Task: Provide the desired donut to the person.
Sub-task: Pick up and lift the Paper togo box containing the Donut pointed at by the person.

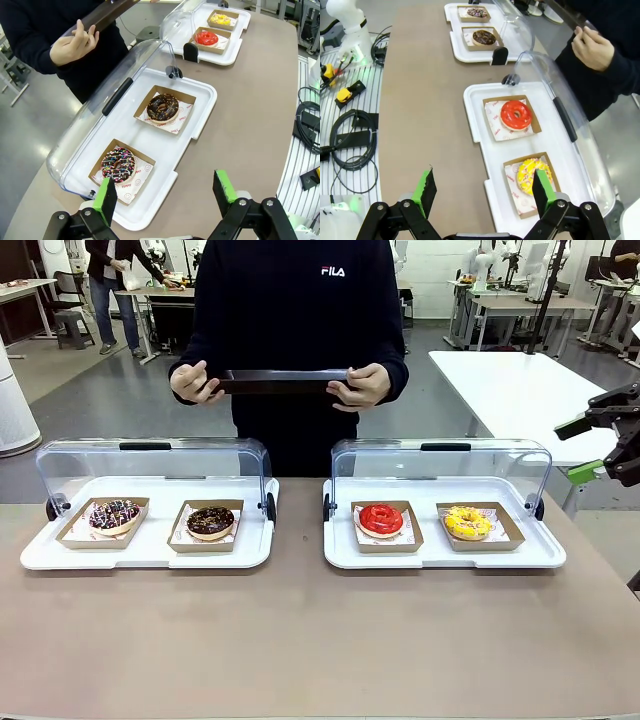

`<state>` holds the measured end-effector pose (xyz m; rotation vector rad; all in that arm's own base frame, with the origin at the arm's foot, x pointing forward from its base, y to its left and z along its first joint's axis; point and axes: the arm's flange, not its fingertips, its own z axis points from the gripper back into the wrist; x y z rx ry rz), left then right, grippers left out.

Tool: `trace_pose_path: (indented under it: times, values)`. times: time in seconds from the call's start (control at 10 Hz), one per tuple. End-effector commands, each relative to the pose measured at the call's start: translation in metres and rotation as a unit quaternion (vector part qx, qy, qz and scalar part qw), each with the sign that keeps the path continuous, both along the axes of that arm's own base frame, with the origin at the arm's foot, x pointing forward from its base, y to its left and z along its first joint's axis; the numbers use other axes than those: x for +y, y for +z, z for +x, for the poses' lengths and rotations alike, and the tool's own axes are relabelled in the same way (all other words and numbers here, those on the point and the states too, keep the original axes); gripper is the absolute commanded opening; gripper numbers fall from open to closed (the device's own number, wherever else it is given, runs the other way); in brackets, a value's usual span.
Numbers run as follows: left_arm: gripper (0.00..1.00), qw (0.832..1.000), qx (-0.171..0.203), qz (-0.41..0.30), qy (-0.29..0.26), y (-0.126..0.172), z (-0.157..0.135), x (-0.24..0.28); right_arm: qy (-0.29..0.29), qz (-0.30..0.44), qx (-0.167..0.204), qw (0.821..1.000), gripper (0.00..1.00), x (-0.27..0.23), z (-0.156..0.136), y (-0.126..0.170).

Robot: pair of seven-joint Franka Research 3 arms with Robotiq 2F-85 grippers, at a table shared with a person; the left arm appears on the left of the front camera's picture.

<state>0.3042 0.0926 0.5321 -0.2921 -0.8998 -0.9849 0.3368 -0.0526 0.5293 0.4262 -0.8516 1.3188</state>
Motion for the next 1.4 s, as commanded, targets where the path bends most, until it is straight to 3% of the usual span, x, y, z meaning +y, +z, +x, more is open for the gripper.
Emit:
trace_pose_path:
  times: [0.0, 0.2, 1.3]
  values:
    - [1.00, 1.000, -0.001, -0.002, 0.000, 0.0002, 0.0003, 0.0002, 0.003, 0.017, -0.015, 1.000, 1.00, -0.0006, 0.0017, -0.0047]
    - [1.00, 1.000, -0.001, -0.002, 0.000, 0.0002, 0.0003, 0.0002, -0.001, 0.001, 0.000, 1.000, 1.00, -0.0004, 0.0000, 0.0002]
    - [1.00, 1.000, -0.001, -0.002, 0.000, 0.0002, 0.0003, 0.0002, -0.001, 0.001, 0.000, 1.000, 1.00, -0.0004, 0.0000, 0.0002]
